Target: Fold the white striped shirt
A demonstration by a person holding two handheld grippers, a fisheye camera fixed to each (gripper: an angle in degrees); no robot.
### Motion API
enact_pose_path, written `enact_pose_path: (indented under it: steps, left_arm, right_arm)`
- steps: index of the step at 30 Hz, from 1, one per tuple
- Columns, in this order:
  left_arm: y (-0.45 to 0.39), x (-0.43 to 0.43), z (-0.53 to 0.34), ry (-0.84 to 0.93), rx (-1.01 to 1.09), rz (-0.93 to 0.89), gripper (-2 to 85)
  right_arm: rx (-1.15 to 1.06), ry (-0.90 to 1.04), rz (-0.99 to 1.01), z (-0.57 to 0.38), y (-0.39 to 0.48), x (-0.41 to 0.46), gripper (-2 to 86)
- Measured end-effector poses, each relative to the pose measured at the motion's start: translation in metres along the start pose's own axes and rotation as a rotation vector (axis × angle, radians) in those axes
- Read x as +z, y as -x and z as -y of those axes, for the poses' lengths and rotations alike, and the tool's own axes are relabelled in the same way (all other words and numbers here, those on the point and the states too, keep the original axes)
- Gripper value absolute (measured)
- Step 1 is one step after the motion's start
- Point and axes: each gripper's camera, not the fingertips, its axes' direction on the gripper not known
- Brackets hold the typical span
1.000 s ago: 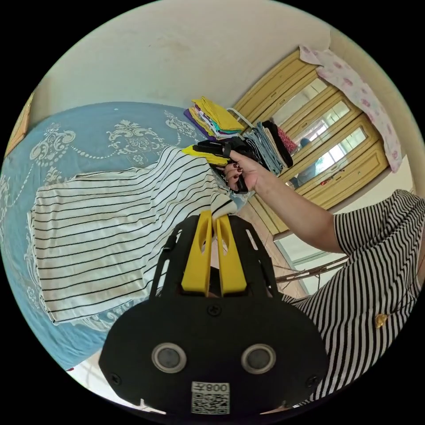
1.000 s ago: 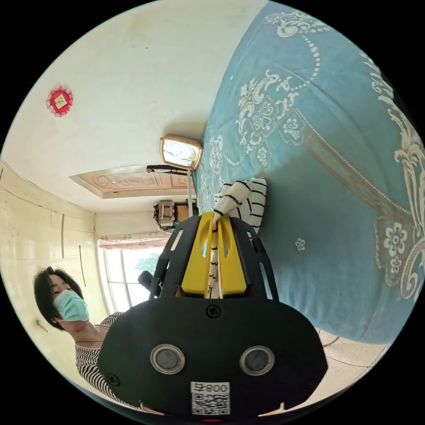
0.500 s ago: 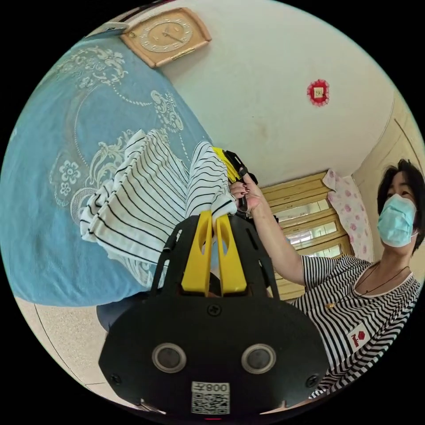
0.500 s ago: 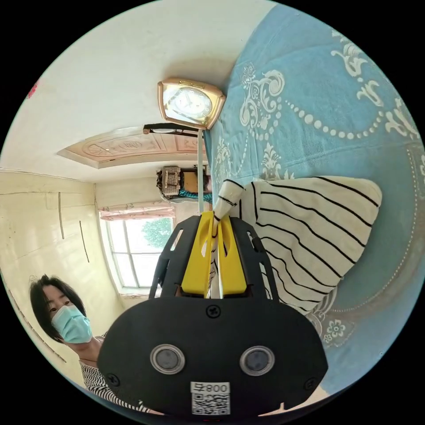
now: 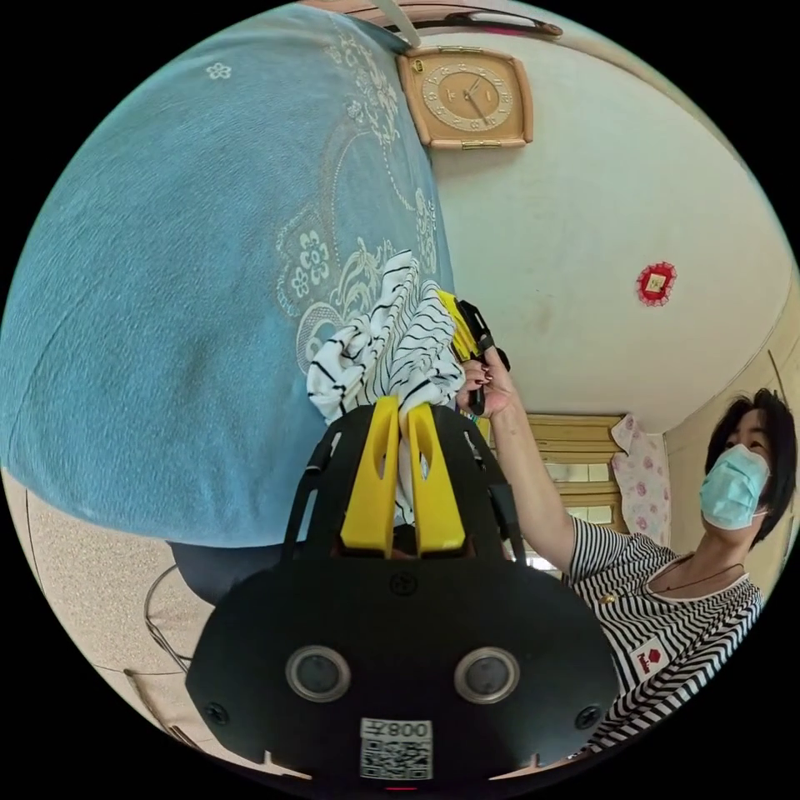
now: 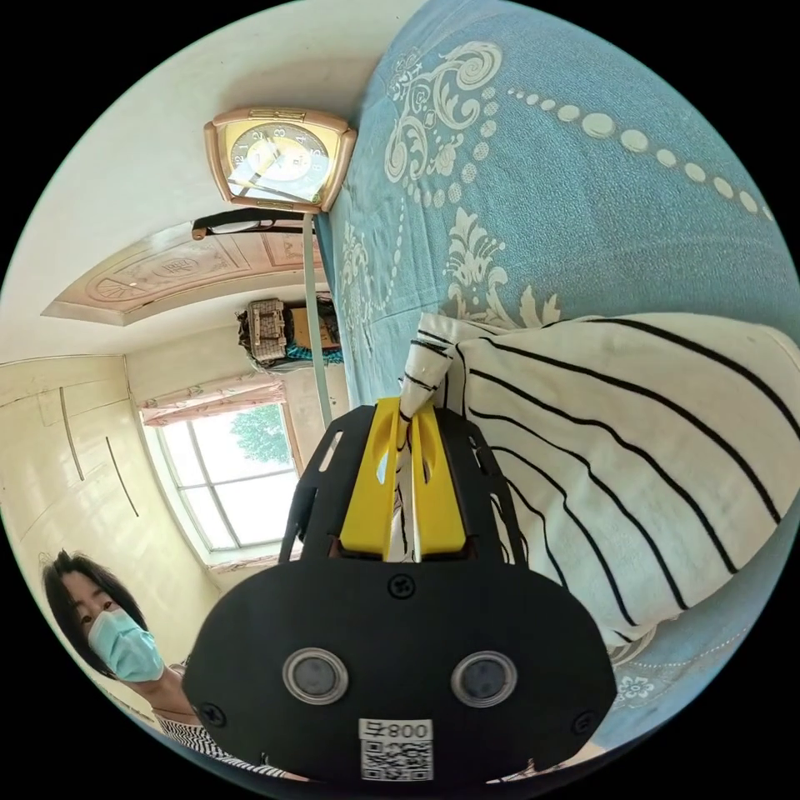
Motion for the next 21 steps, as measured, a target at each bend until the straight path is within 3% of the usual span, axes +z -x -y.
enact_pose_path:
  steps: [12,21]
  left_arm:
    - [-0.006,-0.070,-0.015,-0.092,-0.040,0.003,1.1]
    - [-0.092,-0.041,-0.021,0.072,0.336,0.209,0.7]
  right_arm:
    - [-0.135,-0.026,0.107,-0.010,0.036,0.018,5.2]
    - [-0.310,0.123,-0.100,-0.076,0.065,0.069,0.4]
